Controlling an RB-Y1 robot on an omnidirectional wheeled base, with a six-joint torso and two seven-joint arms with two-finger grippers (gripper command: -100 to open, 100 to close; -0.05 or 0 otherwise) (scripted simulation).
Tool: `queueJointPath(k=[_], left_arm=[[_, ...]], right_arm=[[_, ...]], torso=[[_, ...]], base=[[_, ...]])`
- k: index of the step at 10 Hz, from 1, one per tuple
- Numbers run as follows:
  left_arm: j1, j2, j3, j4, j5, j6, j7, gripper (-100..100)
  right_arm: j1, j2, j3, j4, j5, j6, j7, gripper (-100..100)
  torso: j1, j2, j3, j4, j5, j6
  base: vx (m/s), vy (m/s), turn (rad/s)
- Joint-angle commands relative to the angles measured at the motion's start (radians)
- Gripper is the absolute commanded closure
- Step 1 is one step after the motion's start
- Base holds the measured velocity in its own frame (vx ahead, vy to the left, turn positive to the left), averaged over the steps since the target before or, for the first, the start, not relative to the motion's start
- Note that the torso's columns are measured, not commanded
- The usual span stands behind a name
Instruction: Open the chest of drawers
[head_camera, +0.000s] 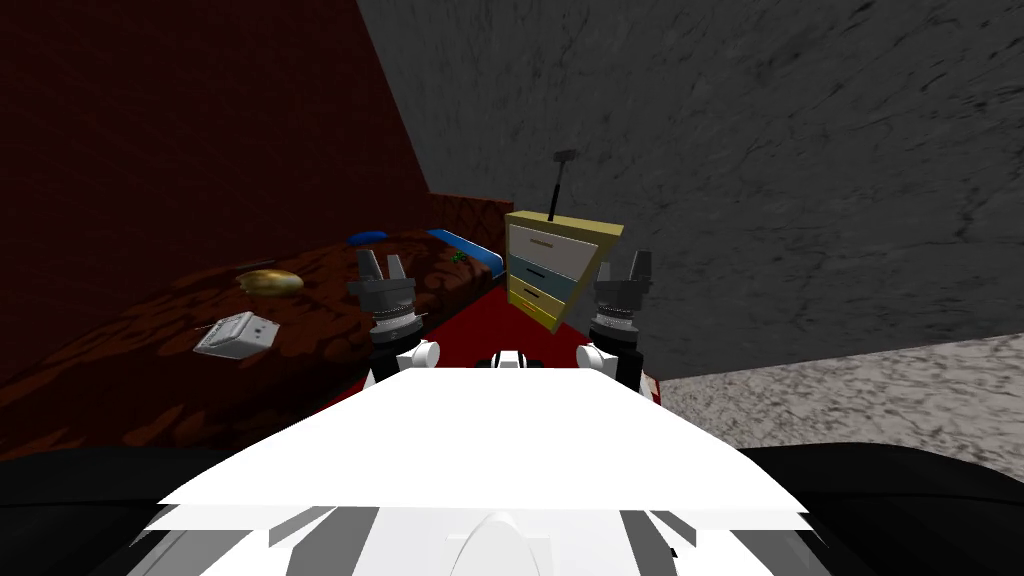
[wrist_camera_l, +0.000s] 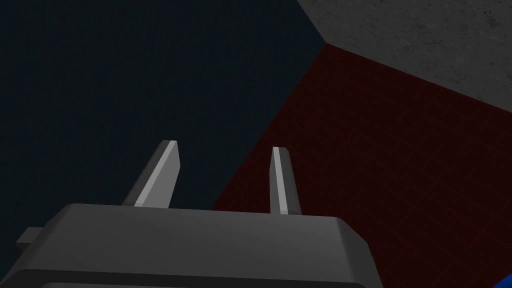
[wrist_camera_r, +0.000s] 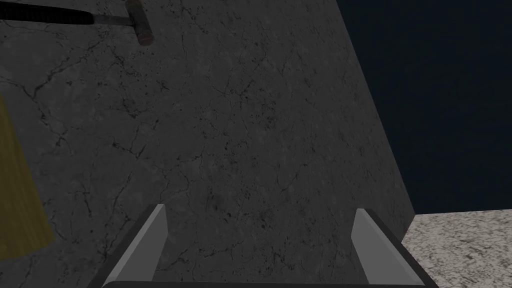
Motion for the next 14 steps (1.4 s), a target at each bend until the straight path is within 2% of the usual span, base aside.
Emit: queueJointPath(k=[1,3,4,6,7,8,9,10,11,12,13,14], left_arm=[[0.000,0.000,0.000,0.000,0.000,0.000,0.000,0],[0.000,0.000,0.000,0.000,0.000,0.000,0.000,0],[0.000,0.000,0.000,0.000,0.000,0.000,0.000,0],[0.000,0.000,0.000,0.000,0.000,0.000,0.000,0],[0.000,0.000,0.000,0.000,0.000,0.000,0.000,0],[0.000,0.000,0.000,0.000,0.000,0.000,0.000,0],[0.000,0.000,0.000,0.000,0.000,0.000,0.000,0],[0.000,0.000,0.000,0.000,0.000,0.000,0.000,0],[0.000,0.000,0.000,0.000,0.000,0.000,0.000,0],[0.000,0.000,0.000,0.000,0.000,0.000,0.000,0],[0.000,0.000,0.000,0.000,0.000,0.000,0.000,0],[0.000,0.000,0.000,0.000,0.000,0.000,0.000,0]], right_arm=[[0.004,-0.069,-0.005,0.012,0.007,0.070,0.023,-100],[0.007,-0.127,-0.011,0.030,0.014,0.131,0.047,-100],[0.007,-0.127,-0.011,0.030,0.014,0.143,0.047,-100],[0.011,-0.188,-0.018,0.051,0.023,0.212,0.077,-100],[0.011,-0.188,-0.018,0.051,0.023,0.232,0.077,-100],[0.013,-0.219,-0.021,0.063,0.028,0.262,0.094,-100],[0.013,-0.219,-0.021,0.063,0.028,0.281,0.094,-100],[0.015,-0.252,-0.025,0.075,0.033,0.320,0.111,-100],[0.015,-0.252,-0.025,0.075,0.033,0.332,0.111,-100],[0.018,-0.285,-0.030,0.088,0.039,0.364,0.130,-100],[0.018,-0.285,-0.030,0.088,0.039,0.386,0.130,-100],[0.021,-0.319,-0.034,0.102,0.045,0.416,0.149,-100]], torso=[[0.000,0.002,-0.004,0.003,0.000,0.000],[0.000,0.003,-0.006,0.004,0.000,0.000],[0.000,0.003,-0.006,0.004,0.000,0.000],[0.000,0.004,-0.005,0.004,0.000,0.000],[0.000,0.004,-0.005,0.004,0.000,0.000],[-0.001,0.004,-0.005,0.004,0.000,0.001],[0.000,0.004,-0.005,0.004,0.000,0.000],[-0.001,0.004,-0.005,0.004,0.000,0.000],[0.000,0.003,-0.006,0.004,0.000,0.000],[0.000,0.004,-0.005,0.004,0.000,0.001],[0.000,0.004,-0.005,0.004,0.000,0.000],[0.000,0.004,-0.005,0.004,0.000,0.001]], base=[[0.000,0.012,0.175],[0.004,0.016,0.201],[0.006,0.008,0.074],[0.003,0.014,0.231],[0.004,0.010,0.084],[0.003,0.017,0.153],[0.003,0.010,0.096],[0.005,0.014,0.209],[0.004,0.008,0.102],[0.003,0.015,0.237],[0.005,0.010,0.098],[0.007,0.017,0.201]])
